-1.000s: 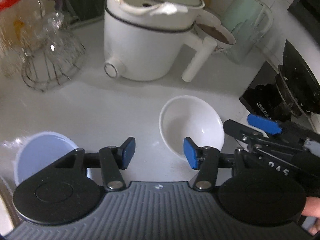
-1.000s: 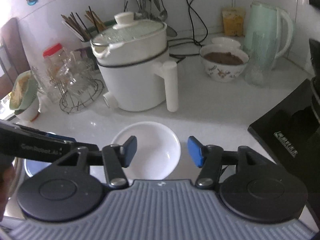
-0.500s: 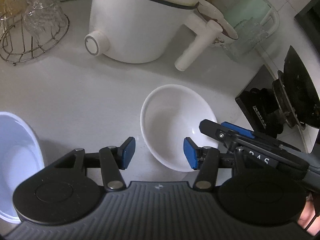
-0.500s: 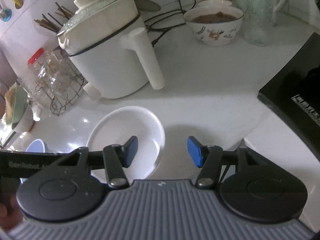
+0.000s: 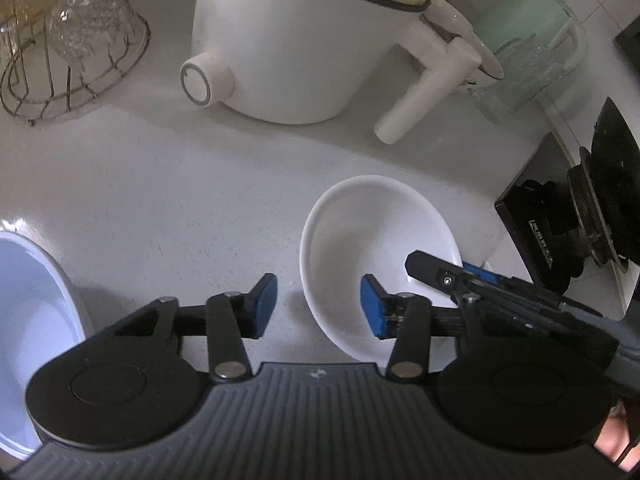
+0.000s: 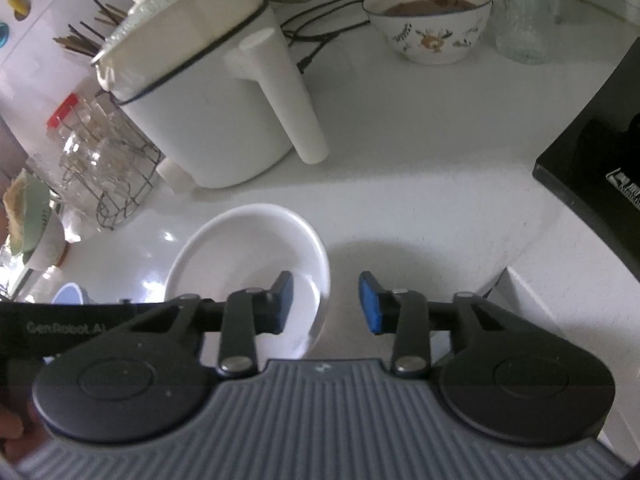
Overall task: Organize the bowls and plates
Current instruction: 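Move both grippers down toward the white ceramic bowl, then close the left gripper on the white bowl rim while the right gripper grips it too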
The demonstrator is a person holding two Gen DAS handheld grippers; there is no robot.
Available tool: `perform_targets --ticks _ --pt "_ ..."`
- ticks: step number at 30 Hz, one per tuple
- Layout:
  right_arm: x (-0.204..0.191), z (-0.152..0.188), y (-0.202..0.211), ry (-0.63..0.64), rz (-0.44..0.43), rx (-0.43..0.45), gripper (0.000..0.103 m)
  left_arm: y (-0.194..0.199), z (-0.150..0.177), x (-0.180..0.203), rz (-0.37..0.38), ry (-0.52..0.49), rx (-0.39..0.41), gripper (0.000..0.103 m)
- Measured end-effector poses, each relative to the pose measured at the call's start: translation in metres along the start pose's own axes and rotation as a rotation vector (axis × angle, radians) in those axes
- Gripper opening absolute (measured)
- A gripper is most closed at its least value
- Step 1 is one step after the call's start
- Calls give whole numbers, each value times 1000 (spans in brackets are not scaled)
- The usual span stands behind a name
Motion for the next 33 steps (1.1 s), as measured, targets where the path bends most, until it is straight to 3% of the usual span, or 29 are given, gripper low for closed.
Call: perform_targets --ticks 6,9,20,26,33 --pt "-3 1 -4 14 4 -18 13 -7 1 -8 16 21 -20 24" --pt "-5 1 -5 22 5 -19 11 -7 1 -9 37 33 -27 19" --pt "-11 0 5 -19 -2 -31 11 10 -6 -7 43 33 -28 19" --pt "-20 1 25 -64 0 -21 11 34 -12 0 26 -28 -4 19" --pt "-34 -3 48 -69 -8 8 11 65 -15 2 49 -24 17 20"
Point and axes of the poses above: each gripper's, at about its wrist camera, not at the fingertips, and y roughly against the way its jaws point, x to its right, z to its underside, the point moved 3 cm from there along -y, roughly the way its jaws point, and after that the axes turned 9 degrees about -y, right-handed, at the moved point
